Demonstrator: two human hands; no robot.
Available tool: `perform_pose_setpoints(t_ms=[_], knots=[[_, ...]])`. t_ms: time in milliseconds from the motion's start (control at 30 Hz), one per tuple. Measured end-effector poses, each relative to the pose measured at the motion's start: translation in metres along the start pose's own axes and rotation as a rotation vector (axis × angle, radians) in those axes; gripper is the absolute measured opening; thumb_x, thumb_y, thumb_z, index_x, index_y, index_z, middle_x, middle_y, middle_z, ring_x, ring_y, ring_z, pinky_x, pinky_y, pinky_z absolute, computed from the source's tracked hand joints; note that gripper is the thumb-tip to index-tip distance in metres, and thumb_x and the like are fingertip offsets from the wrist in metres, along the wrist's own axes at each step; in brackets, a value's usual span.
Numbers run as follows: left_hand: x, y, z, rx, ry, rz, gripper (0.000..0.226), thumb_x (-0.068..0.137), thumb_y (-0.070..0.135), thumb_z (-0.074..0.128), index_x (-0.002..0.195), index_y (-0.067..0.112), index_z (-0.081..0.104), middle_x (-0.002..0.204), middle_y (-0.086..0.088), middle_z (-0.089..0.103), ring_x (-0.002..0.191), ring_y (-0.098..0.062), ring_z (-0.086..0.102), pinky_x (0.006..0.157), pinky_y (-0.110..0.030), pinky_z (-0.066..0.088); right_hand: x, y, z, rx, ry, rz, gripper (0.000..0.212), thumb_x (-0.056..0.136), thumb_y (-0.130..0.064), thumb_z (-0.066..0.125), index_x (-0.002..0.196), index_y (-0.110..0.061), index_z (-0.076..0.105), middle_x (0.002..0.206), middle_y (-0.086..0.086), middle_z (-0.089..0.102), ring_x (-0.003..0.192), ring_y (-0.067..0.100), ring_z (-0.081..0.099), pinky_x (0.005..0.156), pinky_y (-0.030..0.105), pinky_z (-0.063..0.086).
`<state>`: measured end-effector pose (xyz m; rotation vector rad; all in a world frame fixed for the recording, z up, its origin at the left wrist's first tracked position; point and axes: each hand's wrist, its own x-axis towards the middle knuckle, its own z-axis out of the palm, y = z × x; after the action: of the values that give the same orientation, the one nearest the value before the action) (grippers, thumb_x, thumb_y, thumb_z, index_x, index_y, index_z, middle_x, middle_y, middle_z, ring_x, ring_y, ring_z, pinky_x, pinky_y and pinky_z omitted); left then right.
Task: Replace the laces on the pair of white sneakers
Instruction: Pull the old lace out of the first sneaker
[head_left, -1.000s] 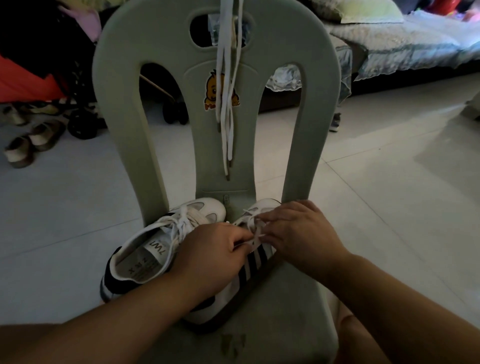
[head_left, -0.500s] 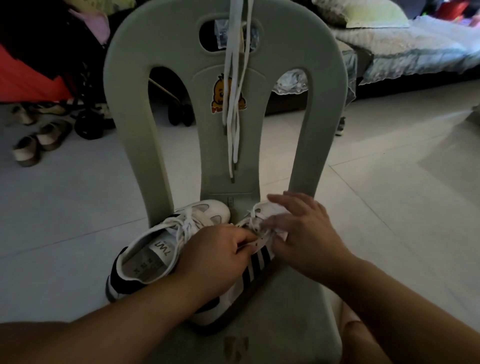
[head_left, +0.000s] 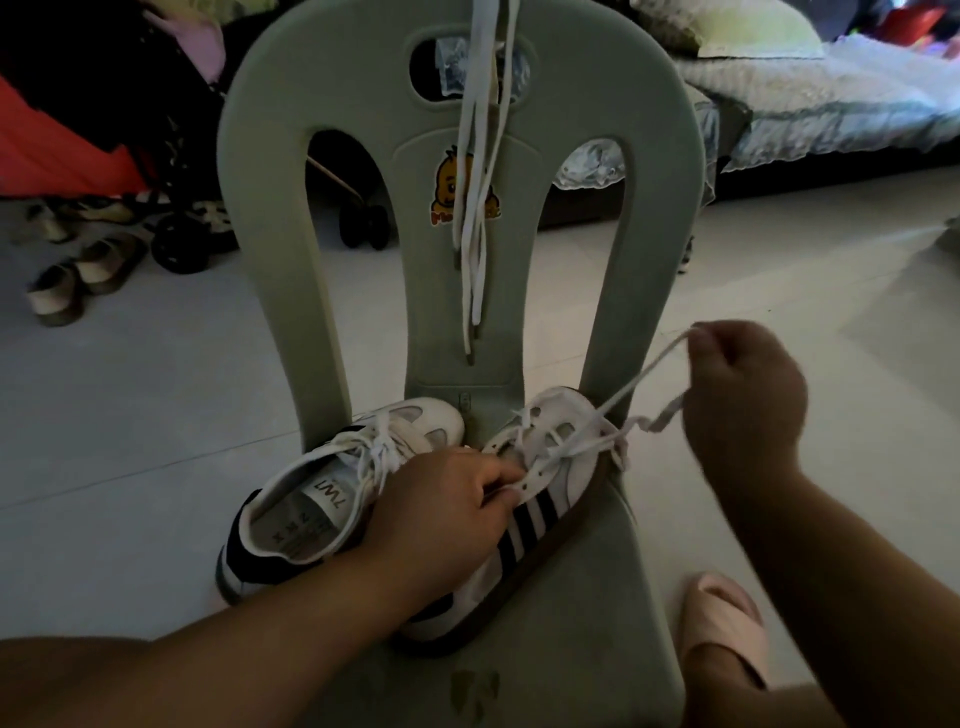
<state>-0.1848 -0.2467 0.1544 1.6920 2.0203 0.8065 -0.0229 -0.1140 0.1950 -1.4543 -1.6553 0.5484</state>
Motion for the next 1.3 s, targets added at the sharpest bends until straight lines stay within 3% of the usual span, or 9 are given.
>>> perform_pose_setpoints(t_ms=[133,267,367,500,733,867,1100,1200,1300], knots=[[-0.005,0.002,0.002,0.024,-0.015,0.032,0.025,0.093,0.032,0.054,0.115,0.033,0.067,0.106,0.012,0.067,0.096,-0.001,0.056,0.089,-0.028,0.048,0.001,-0.003,-0.015,-0.001,-0.419,-0.095,0.012,0.090,-0.014,0.056,0.096,-0.024,0.060,0.091,-0.010,0.058,0.085,0.006,0.054,0.068,0.018,0.039],[-0.003,0.002,0.002,0.030,0.025,0.039,0.023,0.092,0.031,0.056,0.112,0.032,0.068,0.100,0.012,0.067,0.091,-0.002,0.056,0.082,-0.027,0.048,-0.021,0.004,-0.003,-0.366,-0.753,-0.513,0.019,0.084,-0.032,0.061,0.101,-0.042,0.063,0.105,-0.020,0.048,0.105,0.002,0.036,0.086,0.017,0.033],[-0.002,0.003,0.003,0.049,0.022,0.061,0.024,0.092,0.030,0.055,0.112,0.032,0.068,0.094,0.012,0.065,0.084,0.000,0.052,0.073,-0.018,0.042,-0.029,0.010,0.013,-0.506,-0.795,-0.600,0.031,0.084,-0.050,0.059,0.114,-0.043,0.064,0.114,-0.017,0.051,0.113,0.009,0.037,0.096,0.028,0.033],[-0.003,0.003,0.003,0.041,0.028,0.055,0.023,0.091,0.028,0.057,0.110,0.028,0.070,0.096,0.007,0.068,0.090,-0.006,0.057,0.081,-0.030,0.048,-0.034,0.010,0.018,-0.494,-0.646,-0.678,0.021,0.091,-0.043,0.053,0.100,-0.033,0.070,0.100,-0.011,0.057,0.098,0.010,0.047,0.091,0.031,0.035],[-0.005,0.007,0.007,0.048,0.000,0.042,0.028,0.094,0.032,0.053,0.119,0.033,0.064,0.110,0.015,0.065,0.096,0.004,0.052,0.089,-0.018,0.043,0.000,-0.011,-0.008,-0.028,-0.265,-0.113,0.017,0.098,-0.024,0.045,0.083,-0.020,0.051,0.085,-0.001,0.052,0.072,0.005,0.044,0.061,0.017,0.033],[-0.002,0.011,0.012,0.082,-0.032,0.052,0.028,0.096,0.032,0.049,0.119,0.032,0.064,0.110,0.014,0.065,0.094,0.004,0.051,0.085,-0.014,0.039,0.004,-0.018,-0.025,-0.015,-0.520,0.007,0.018,0.095,-0.023,0.051,0.081,-0.016,0.060,0.077,0.002,0.063,0.074,0.014,0.059,0.059,0.024,0.039],[0.010,0.013,0.026,0.177,-0.128,0.055,0.024,0.096,0.033,0.046,0.108,0.031,0.067,0.098,0.011,0.066,0.085,-0.005,0.056,0.074,-0.021,0.040,0.008,0.004,-0.022,-1.039,-1.204,0.035,0.015,0.090,-0.024,0.060,0.090,-0.010,0.064,0.074,-0.003,0.059,0.067,0.009,0.058,0.070,0.021,0.047],[0.013,0.017,0.023,0.196,-0.148,0.061,0.025,0.096,0.035,0.046,0.109,0.031,0.067,0.099,0.010,0.068,0.087,-0.005,0.058,0.078,-0.025,0.047,0.004,0.006,-0.019,-0.980,-1.091,-0.101,0.018,0.090,-0.034,0.060,0.089,-0.016,0.063,0.080,-0.006,0.056,0.079,0.009,0.055,0.072,0.020,0.044],[0.022,0.020,0.013,0.143,-0.098,0.062,0.025,0.096,0.040,0.046,0.107,0.033,0.067,0.087,0.014,0.061,0.079,-0.002,0.054,0.072,-0.023,0.045,-0.009,0.003,0.001,-0.586,-0.885,-0.099,0.020,0.090,-0.037,0.059,0.103,-0.022,0.063,0.096,-0.006,0.061,0.089,0.009,0.055,0.065,0.017,0.039]])
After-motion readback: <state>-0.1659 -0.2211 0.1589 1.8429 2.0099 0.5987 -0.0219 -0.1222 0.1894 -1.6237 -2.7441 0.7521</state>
